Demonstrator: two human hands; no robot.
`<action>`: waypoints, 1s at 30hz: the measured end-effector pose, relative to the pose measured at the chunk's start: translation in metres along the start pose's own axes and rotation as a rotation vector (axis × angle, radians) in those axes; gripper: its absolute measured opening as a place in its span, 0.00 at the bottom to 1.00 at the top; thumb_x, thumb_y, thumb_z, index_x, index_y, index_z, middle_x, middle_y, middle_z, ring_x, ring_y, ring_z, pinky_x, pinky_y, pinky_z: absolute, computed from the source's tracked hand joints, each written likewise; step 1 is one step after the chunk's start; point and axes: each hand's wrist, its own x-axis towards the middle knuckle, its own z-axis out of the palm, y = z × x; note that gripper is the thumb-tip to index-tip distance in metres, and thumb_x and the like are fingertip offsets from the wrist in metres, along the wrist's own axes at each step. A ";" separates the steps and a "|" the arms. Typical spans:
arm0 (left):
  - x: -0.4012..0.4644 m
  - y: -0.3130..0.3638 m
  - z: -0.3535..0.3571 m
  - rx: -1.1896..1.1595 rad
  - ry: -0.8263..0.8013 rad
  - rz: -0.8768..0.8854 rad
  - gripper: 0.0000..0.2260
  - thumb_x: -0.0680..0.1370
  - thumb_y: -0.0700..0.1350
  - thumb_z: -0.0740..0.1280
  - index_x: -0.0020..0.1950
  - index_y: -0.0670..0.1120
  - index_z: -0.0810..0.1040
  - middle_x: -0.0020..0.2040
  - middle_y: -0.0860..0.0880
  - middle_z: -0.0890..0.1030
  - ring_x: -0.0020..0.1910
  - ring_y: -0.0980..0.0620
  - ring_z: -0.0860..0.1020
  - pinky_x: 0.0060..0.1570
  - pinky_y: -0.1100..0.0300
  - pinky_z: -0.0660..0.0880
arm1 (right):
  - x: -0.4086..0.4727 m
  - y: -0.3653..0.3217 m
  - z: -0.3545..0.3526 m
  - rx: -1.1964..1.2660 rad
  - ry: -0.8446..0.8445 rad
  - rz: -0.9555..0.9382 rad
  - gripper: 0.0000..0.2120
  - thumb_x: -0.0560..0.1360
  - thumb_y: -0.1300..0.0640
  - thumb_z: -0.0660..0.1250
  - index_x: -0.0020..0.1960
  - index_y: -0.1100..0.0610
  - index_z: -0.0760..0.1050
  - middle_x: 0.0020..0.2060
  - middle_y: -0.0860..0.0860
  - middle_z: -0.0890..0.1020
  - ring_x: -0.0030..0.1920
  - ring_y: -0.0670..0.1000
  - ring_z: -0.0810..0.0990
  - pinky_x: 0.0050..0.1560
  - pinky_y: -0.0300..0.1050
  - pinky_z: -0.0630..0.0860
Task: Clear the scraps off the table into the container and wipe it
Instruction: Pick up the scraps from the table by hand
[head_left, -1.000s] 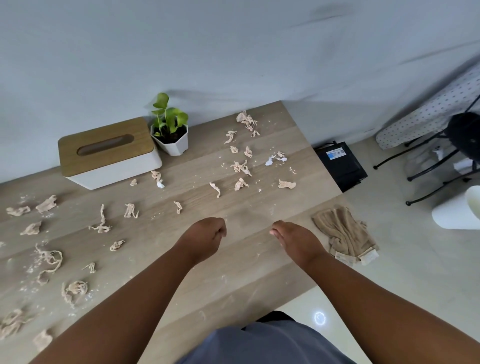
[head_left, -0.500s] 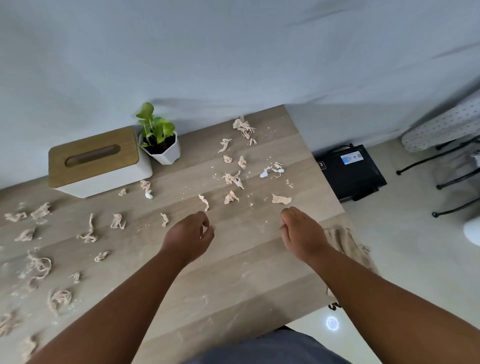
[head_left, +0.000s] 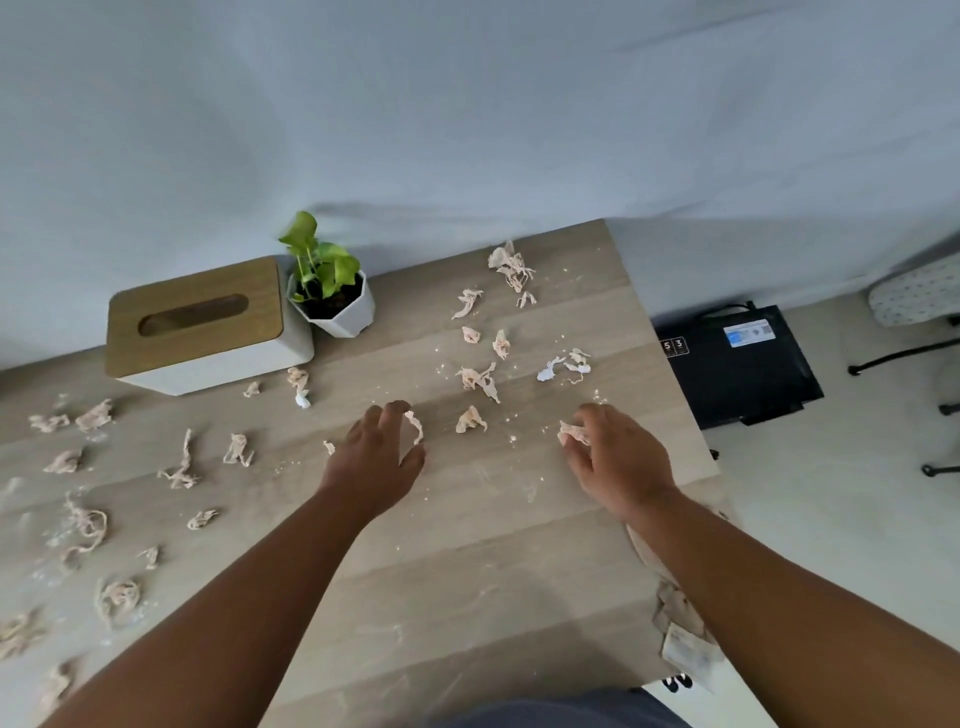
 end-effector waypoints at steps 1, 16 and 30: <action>0.003 0.000 0.001 0.009 -0.006 -0.001 0.24 0.78 0.55 0.70 0.71 0.49 0.68 0.58 0.44 0.77 0.59 0.39 0.79 0.57 0.48 0.77 | 0.003 0.003 0.000 -0.022 -0.009 -0.014 0.17 0.78 0.44 0.68 0.60 0.54 0.74 0.50 0.51 0.80 0.50 0.56 0.81 0.41 0.50 0.79; 0.018 0.009 0.024 0.111 0.075 -0.002 0.10 0.82 0.48 0.68 0.52 0.41 0.74 0.48 0.42 0.78 0.48 0.38 0.80 0.44 0.48 0.77 | 0.017 0.024 0.024 -0.138 0.139 -0.209 0.06 0.80 0.55 0.68 0.48 0.57 0.77 0.42 0.54 0.78 0.37 0.58 0.77 0.34 0.51 0.73; 0.014 0.017 0.015 -0.067 0.058 -0.020 0.05 0.85 0.42 0.61 0.54 0.40 0.69 0.45 0.39 0.80 0.42 0.35 0.79 0.40 0.47 0.75 | 0.014 0.021 0.017 0.012 0.211 -0.143 0.05 0.77 0.65 0.71 0.45 0.65 0.76 0.39 0.59 0.80 0.32 0.62 0.79 0.28 0.51 0.75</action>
